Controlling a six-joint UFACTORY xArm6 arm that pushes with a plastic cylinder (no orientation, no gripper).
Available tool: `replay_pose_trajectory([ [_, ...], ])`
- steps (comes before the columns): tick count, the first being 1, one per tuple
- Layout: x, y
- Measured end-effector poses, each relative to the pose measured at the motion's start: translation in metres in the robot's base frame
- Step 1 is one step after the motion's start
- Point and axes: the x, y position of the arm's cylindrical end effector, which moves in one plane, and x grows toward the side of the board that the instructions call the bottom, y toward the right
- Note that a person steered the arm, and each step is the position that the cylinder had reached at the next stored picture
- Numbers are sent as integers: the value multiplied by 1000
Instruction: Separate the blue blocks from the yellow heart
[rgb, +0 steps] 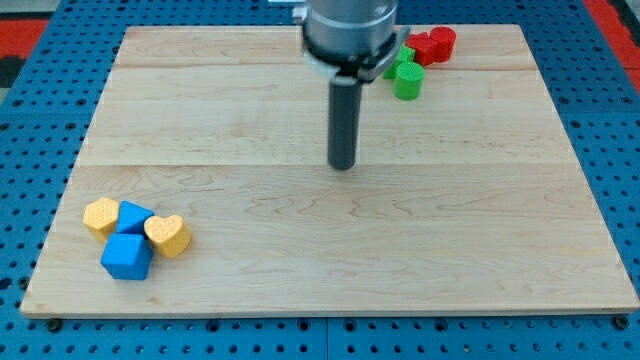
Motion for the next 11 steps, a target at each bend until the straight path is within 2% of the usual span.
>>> replay_pose_trajectory([
  [2, 111, -46],
  [3, 146, -107],
  [4, 154, -146],
  [6, 138, -183],
  [7, 111, -188],
  [8, 130, -189],
  [9, 124, -201],
  [10, 88, -219],
  [11, 87, -225],
])
